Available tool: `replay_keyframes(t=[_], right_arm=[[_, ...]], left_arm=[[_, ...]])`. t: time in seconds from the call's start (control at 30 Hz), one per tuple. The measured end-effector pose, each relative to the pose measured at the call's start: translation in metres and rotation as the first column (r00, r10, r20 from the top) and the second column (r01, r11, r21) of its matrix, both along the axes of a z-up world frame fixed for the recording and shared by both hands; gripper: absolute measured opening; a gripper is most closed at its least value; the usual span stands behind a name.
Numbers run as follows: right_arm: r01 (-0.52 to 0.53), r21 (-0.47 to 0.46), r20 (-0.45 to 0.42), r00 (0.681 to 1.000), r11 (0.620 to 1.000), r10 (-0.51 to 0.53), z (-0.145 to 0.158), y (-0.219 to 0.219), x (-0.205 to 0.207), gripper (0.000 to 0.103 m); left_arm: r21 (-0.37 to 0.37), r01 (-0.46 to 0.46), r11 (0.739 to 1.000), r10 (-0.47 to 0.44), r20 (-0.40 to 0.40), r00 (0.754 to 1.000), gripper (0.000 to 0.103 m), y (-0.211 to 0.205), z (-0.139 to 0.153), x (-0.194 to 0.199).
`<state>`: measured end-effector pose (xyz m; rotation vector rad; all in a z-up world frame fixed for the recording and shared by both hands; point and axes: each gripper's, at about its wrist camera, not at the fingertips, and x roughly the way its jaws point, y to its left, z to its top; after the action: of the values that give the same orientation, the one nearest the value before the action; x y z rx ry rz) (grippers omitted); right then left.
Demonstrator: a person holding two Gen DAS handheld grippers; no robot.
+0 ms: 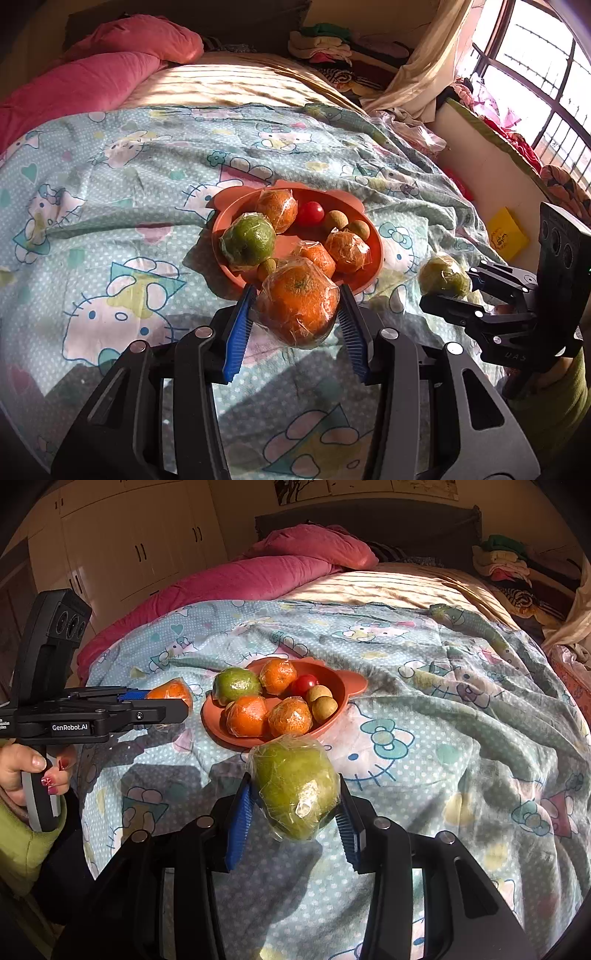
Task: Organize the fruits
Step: 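Carry the bagged orange and green bagged fruit over the plate and lower them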
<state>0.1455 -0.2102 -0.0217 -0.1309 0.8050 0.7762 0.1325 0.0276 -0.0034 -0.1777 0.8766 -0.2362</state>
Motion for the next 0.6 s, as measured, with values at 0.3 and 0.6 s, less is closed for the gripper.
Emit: replay_keyframes(t=[0.3,0.6], right_arm=[[0.019,-0.010,0.026,0.999,1.000,-0.019,0.015,0.006,0.025,0.040],[-0.005,-0.021,0.035,0.999,1.000,0.006,0.020,0.023,0.053,0.040]], left_arm=[[0.030,-0.014,0.999,0.015,-0.018,1.000,0.036,-0.001,-0.006,0.025],[0.028,-0.018,0.999,0.019,-0.035,0.999,0.036,0.002,-0.017,0.033]])
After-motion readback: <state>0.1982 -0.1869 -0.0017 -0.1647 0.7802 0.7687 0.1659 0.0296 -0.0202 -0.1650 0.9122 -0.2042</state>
